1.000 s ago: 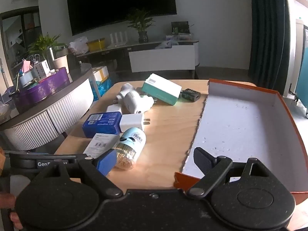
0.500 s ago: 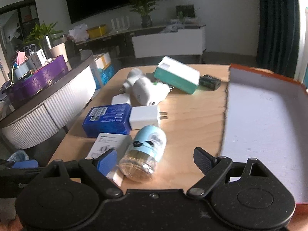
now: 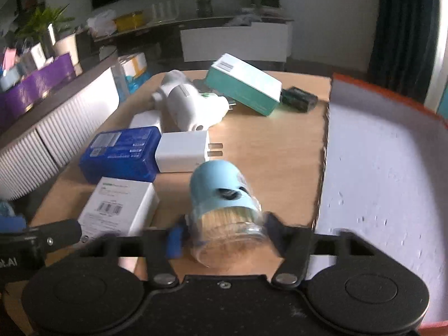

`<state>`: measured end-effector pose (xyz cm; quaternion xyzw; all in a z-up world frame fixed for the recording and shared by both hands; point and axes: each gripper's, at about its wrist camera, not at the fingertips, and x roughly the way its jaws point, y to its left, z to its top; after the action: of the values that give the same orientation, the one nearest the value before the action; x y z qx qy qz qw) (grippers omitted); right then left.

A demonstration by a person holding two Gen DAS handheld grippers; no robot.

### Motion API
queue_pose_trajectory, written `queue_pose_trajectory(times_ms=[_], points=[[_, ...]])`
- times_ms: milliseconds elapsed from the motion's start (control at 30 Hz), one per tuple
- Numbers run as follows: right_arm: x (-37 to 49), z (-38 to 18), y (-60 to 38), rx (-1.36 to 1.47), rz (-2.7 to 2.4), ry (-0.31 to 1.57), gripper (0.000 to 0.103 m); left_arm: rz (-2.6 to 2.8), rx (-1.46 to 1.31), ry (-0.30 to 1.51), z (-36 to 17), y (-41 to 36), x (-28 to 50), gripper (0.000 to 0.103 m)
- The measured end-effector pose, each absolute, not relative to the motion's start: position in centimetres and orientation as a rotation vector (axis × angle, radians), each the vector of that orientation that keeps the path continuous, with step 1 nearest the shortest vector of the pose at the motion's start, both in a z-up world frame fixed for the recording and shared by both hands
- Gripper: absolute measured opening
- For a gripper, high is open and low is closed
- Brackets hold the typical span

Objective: Organize rigid objects
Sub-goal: 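Grasp the white product box with the left gripper while the right gripper grasps the toothpick jar, then carry the white box and the toothpick jar over the white tray with both grippers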

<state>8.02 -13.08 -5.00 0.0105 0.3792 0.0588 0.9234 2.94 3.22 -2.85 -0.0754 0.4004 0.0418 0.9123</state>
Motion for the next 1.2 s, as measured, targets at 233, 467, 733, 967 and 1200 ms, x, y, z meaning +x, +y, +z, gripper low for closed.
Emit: queue_pose_trajectory(times_ms=[233, 467, 733, 967, 1200], points=[[6.8, -3.1, -14.6, 0.017, 0.102, 0.7, 0.06, 0.027, -0.133, 0.832, -3.2, 1.4, 4.2, 0.103], [5.8, -1.6, -17.2, 0.075, 0.097, 0.667, 0.06, -0.005, -0.105, 0.847, -4.3, -0.4, 6.0, 0.103], [5.0, -0.7, -18.9, 0.12, 0.092, 0.653, 0.06, -0.003, -0.033, 0.796, -4.4, -0.9, 5.7, 0.065], [4.3, 0.2, -20.9, 0.15, 0.063, 0.634, 0.06, -0.048, -0.06, 0.788, -3.5, -0.8, 5.4, 0.059], [3.5, 1.2, -23.2, 0.171, 0.01, 0.621, 0.06, -0.124, -0.052, 0.751, -0.6, -3.0, 5.8, 0.059]])
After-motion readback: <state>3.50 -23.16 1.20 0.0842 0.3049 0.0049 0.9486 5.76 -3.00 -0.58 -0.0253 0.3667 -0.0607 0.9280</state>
